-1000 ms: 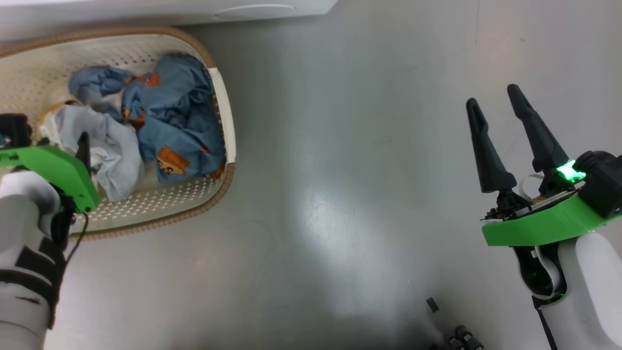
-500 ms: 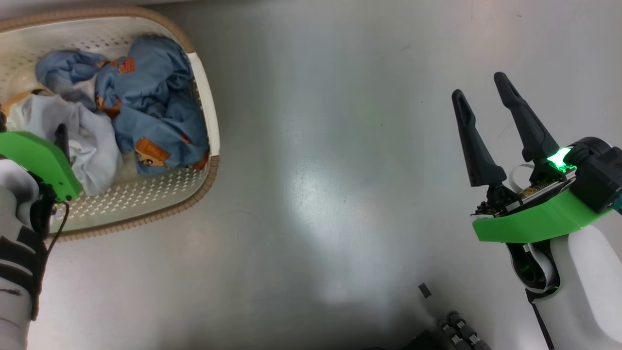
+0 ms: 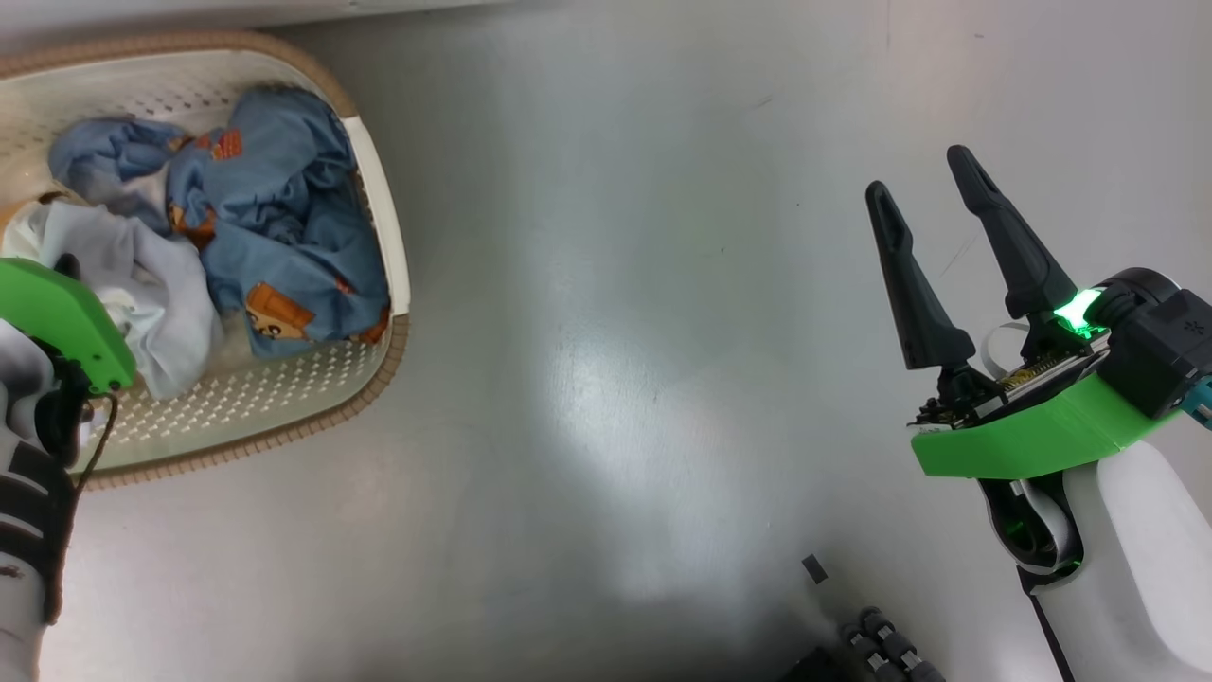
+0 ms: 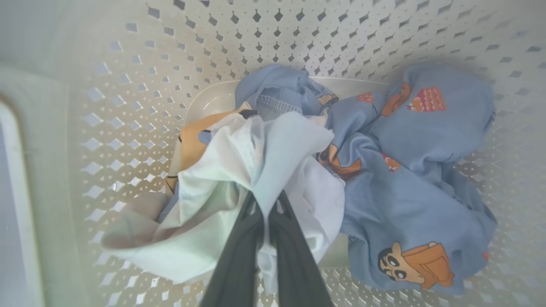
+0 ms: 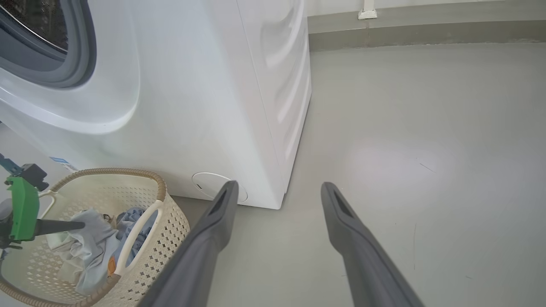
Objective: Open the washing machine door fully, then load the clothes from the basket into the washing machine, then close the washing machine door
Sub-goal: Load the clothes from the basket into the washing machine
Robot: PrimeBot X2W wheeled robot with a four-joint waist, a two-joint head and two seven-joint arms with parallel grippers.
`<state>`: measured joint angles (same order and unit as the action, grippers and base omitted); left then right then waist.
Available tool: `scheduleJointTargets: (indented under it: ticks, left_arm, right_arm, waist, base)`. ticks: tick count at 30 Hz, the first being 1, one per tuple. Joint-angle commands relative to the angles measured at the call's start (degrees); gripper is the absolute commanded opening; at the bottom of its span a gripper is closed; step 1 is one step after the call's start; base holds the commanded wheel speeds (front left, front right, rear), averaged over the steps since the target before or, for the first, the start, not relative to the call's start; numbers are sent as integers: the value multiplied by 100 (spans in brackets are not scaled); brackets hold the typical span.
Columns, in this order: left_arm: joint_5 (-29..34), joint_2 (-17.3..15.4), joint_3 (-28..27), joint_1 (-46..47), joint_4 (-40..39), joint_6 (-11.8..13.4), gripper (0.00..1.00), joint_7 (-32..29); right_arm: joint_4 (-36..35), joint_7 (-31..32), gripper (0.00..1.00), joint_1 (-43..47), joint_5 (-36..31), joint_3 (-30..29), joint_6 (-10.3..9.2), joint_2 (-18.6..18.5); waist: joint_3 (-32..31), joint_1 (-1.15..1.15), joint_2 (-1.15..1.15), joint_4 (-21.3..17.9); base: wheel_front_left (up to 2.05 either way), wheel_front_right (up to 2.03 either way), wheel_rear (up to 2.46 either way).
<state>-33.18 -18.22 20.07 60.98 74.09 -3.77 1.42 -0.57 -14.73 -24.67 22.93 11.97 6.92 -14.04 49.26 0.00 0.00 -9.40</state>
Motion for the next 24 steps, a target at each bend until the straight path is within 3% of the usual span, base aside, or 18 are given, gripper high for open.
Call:
scheduleJointTargets:
  ticks: [1,9,15,24]
  left_arm:
    - [-66,-269,-121,-219,-14,26,0,17]
    - [-271,-107,-242,-384,-14,-99,0,414]
    - [-409,28,-248,-551,-27,-306,0,861]
    - [-627,203,-92,-920,-433,-368,0,1266]
  right_arm:
    - [-107,-27,100,222,-48,68,57,-34]
    - [-55,-27,100,253,-44,30,57,9]
    - [56,-27,100,335,-21,14,57,23]
    - [233,-27,100,577,21,-93,57,-29]
  waist:
    - [-75,0,0,6]
    - [-430,0,0,130]
    - [-939,0,0,277]
    - [-1788,0,0,478]
  base:
    - [0,0,0]
    - [0,0,0]
    - [0,0,0]
    - [0,0,0]
